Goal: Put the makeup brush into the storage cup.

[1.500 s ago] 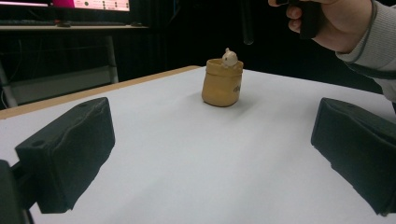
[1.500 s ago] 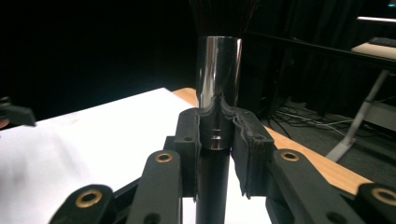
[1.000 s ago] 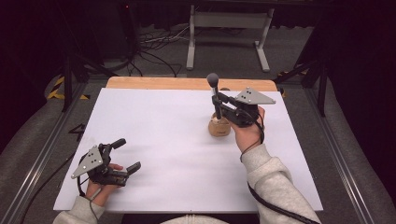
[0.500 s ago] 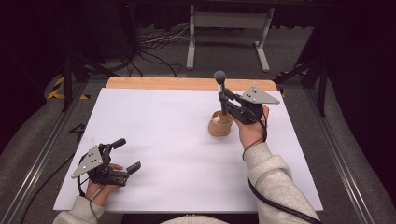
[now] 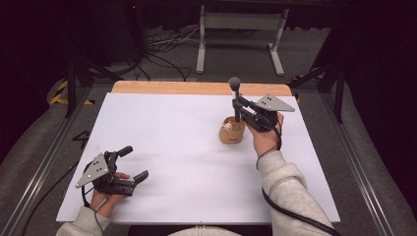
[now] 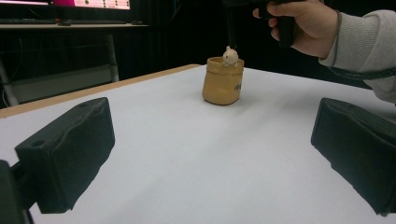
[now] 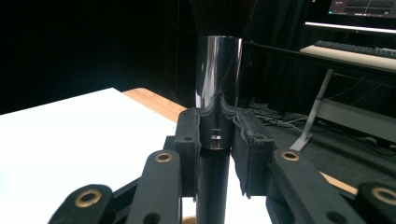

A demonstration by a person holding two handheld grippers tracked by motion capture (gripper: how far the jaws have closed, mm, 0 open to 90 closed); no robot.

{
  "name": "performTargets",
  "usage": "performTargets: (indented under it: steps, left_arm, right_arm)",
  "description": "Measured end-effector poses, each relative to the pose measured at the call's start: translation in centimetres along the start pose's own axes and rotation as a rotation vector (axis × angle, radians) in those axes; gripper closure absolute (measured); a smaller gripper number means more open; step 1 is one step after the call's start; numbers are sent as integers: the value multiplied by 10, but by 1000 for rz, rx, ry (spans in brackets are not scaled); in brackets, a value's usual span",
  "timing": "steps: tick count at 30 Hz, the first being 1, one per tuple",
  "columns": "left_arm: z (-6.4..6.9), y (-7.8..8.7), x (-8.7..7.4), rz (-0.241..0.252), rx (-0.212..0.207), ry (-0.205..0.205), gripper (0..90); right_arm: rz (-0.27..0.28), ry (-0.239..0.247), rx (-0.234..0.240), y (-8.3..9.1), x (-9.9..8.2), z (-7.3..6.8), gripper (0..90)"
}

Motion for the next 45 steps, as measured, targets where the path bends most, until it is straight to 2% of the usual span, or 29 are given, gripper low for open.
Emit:
performTargets:
  steps: [22, 30, 35, 37, 39, 43, 45]
  left_arm:
    - [0, 0, 0, 2, -2, 1, 2]
    - [0, 1, 0, 0, -4, 1, 2]
    - [0, 1, 0, -1, -4, 1, 2]
    - [0, 1, 0, -1, -4, 1, 2]
    - [0, 0, 0, -1, -4, 2, 2]
    - [0, 0, 1, -1, -4, 1, 2]
    - [0, 1, 1, -1, -5, 3, 2]
  right_arm:
    - [-51, -57, -3, -4, -41, 5, 730]
    - [-64, -71, -7, -3, -49, 5, 729]
    - [-67, -99, -2, -2, -52, 6, 717]
    - [-51, -113, 0, -1, -49, 6, 642]
    - [-21, -129, 7, 0, -44, 5, 531]
    - [6, -120, 9, 2, -34, 2, 402]
    - [16, -104, 4, 4, -28, 1, 282]
Point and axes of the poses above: each handheld gripper's, and its own axes: y roughly backward along the jaws, x roughly out of its top, z roughly to its right, the point moved 4 cm from there along -y, roughly forward along the jaws, and after that the axes turned 9 degrees about z, right-handed, at the moved point
